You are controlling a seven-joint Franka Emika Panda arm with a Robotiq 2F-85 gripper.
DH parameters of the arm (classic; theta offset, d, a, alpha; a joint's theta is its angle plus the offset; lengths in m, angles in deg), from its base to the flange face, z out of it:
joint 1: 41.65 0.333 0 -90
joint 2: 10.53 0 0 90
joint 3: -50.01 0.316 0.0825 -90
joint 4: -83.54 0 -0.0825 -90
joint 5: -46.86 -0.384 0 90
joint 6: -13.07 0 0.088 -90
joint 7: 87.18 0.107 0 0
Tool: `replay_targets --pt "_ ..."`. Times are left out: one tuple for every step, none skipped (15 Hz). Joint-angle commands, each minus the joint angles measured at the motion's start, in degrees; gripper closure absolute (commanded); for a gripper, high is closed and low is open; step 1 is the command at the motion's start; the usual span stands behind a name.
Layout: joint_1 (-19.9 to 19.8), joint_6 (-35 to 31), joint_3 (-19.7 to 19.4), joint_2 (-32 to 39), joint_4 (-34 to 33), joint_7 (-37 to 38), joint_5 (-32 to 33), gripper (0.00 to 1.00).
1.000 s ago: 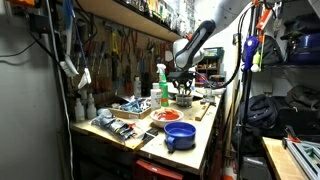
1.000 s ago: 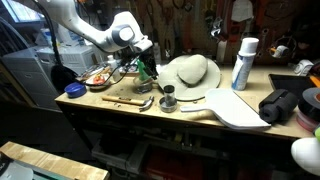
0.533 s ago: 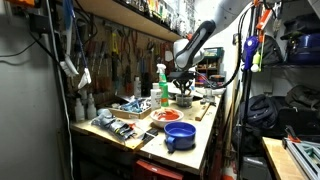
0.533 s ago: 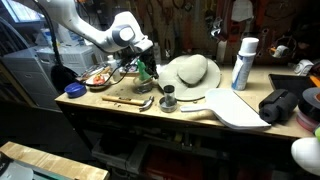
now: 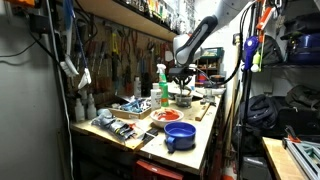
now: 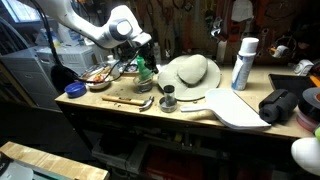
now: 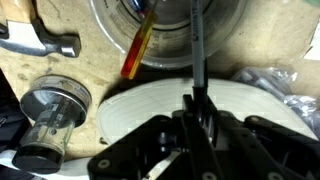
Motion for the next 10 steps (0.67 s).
replay_targets --pt "3.3 0.0 -3.3 -7.2 6.4 2.8 7.6 0.95" --pt "3.8 0.6 -4.0 -9.9 8.4 3.1 10.6 0.95" --pt "3.5 0.1 -3.6 -12.7 10.8 2.2 12.0 0.95" --pt "3.1 -2.0 -2.4 -16.3 14.0 0.7 12.6 0.95" --pt "2.7 -4.0 -0.9 -19.2 16.7 0.1 12.6 0.95" --pt "2.4 -6.0 1.2 -21.8 19.1 -0.9 10.6 0.96" --pt "2.3 -7.2 2.7 -23.9 20.8 -0.9 9.6 0.96" --pt "2.3 -8.0 4.9 -25.8 22.5 -1.9 7.9 0.96" --pt "2.5 -8.6 7.1 -27.8 24.2 -2.6 6.7 0.96" --pt "2.8 -8.9 9.4 -29.5 25.7 -4.1 5.2 0.96"
